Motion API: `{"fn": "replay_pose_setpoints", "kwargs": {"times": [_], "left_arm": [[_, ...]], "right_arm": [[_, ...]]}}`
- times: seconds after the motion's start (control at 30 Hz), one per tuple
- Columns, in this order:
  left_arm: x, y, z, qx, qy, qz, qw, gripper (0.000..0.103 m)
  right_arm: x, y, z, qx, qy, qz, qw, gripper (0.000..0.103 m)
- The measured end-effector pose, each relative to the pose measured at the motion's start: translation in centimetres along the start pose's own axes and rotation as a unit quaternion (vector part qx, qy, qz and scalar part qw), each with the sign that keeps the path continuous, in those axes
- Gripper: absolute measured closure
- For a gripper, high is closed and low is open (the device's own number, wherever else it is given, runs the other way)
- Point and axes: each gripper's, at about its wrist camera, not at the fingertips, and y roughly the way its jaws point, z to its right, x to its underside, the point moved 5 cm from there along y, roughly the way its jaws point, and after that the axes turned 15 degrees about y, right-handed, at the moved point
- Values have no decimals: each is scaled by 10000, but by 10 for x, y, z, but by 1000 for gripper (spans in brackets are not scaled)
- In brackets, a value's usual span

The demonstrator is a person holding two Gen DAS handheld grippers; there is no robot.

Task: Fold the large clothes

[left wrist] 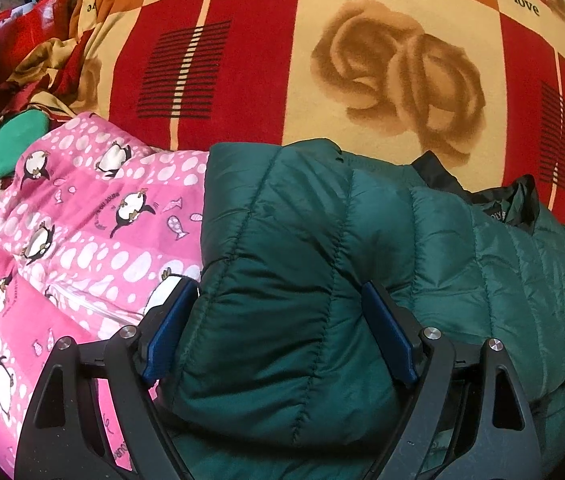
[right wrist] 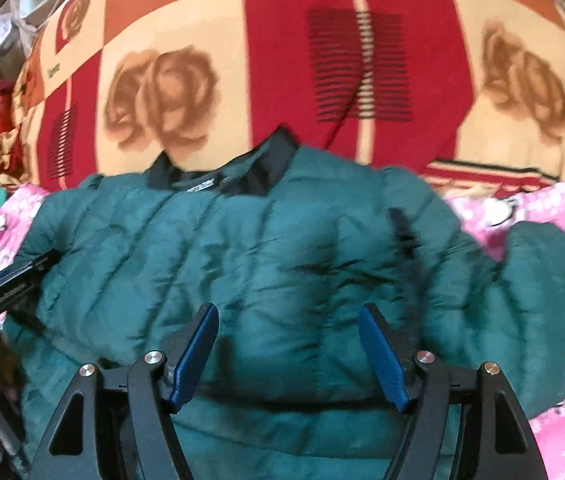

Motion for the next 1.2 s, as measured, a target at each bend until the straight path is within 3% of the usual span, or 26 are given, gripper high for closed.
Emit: {"fn": "replay_pose_setpoints", "kwargs": {"times": [0.17, 0.4, 0.63, 0.7, 0.8, 1.2], "left_arm": [[0, -4, 1, 18, -3, -18, 10000, 19], [-2, -32, 7, -93, 149, 18, 9998, 19], [-9, -68, 17, -61, 222, 402, 9989, 19], [-11, -76, 19, -40, 239, 469, 9986, 19], [-11, -86, 23, -32, 251, 537, 9982, 19], [-11, -116, 55, 362, 334, 665, 9966, 19]], "right_arm": [[9, 28, 15, 273, 80, -376, 9989, 32], [7, 9, 10, 252, 69, -193, 9995, 32], [10, -16, 1, 91, 120, -12, 9999, 32], [10, -21, -2, 32, 135, 25, 9999, 24], [10, -29, -5, -16, 149, 92, 9998, 21], [14, -62, 1, 49, 60, 309, 9995, 21]]}}
